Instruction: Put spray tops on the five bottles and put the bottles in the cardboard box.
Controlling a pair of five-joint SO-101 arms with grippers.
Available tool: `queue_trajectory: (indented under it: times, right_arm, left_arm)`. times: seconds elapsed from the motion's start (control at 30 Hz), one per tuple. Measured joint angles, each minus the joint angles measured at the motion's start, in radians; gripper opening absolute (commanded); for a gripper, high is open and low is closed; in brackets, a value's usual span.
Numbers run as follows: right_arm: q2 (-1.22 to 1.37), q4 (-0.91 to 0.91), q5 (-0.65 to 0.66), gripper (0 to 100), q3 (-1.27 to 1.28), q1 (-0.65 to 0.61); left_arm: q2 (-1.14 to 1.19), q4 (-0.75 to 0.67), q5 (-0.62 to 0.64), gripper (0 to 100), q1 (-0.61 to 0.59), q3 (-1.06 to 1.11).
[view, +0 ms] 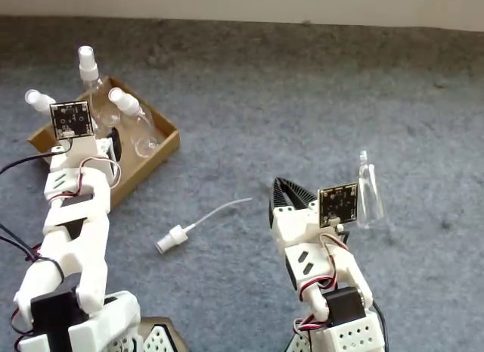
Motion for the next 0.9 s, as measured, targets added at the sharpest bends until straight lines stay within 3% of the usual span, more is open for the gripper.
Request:
queue_trajectory:
  times: [0.9]
  right_arm:
    - [0.000, 0.000, 0.000, 0.9, 0.000, 0.000]
  left_arm:
    - [0.000, -0.003, 0.044, 14, 0.031, -0.005]
